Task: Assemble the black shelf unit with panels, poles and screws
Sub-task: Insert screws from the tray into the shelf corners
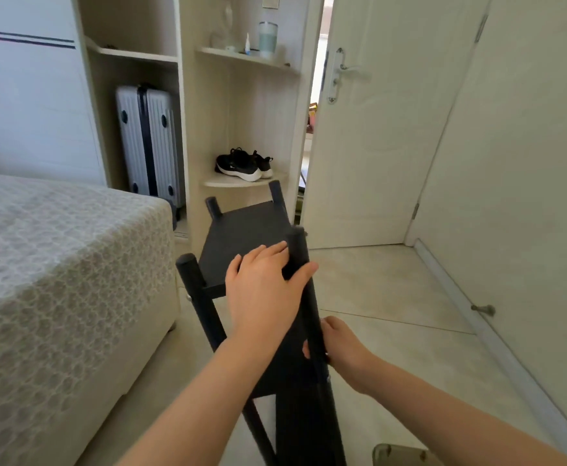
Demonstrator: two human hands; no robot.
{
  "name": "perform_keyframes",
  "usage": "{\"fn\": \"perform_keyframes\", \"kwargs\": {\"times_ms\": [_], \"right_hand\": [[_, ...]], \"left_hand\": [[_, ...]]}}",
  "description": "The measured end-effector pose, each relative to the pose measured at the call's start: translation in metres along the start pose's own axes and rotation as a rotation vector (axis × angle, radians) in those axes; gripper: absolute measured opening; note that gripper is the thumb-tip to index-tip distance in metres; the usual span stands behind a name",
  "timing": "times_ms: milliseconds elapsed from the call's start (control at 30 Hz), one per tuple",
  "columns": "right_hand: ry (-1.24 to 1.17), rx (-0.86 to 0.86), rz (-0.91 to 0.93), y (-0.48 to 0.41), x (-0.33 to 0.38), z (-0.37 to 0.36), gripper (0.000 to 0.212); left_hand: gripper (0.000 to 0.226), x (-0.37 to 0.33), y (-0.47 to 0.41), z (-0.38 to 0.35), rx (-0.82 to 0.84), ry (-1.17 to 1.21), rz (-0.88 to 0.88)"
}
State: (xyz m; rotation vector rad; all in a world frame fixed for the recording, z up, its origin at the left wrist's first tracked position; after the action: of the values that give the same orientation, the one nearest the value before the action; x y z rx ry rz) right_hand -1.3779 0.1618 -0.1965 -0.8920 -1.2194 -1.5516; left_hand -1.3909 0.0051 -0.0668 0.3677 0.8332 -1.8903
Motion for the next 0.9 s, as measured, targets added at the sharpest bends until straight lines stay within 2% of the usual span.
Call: {"fn": "perform_keyframes", "kwargs": {"times_ms": [100,400,700,900], "right_hand": [[0.026,0.001,0.03,-0.02,0.008,-0.015,0.03],[0.124,0.016,0.044,-0.064,0.001,-0.039,0.025],[0.171,0.055,0.02,-0.071,-0.016,-0.046,0.019],[0.256,0.036,-0.04,-0.07,-0.047,-0.047,0.016]], "left_hand": [[0.039,0.025,-0.006,0.013,-0.077,0.119,0.051],[0.007,0.097,0.012,0.008,-0.101,0.515,0.213],[0.006,0.142,0.036,-0.013,-0.029,0.679,0.342],[0.029,0.185,0.067,-0.051,0.019,0.8,0.494]]}}
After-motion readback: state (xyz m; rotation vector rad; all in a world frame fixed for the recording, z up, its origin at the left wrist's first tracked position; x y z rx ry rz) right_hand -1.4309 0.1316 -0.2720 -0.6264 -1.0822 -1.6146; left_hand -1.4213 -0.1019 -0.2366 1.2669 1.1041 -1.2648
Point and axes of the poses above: each hand's wrist, its own y-axis away from the middle knuckle, its own z-axis out of the back of the hand, x = y × z, the point moved 5 cm from there along -y, towards the middle knuckle, and after that the axes turned 11 degrees about x, right-handed, at the moved point
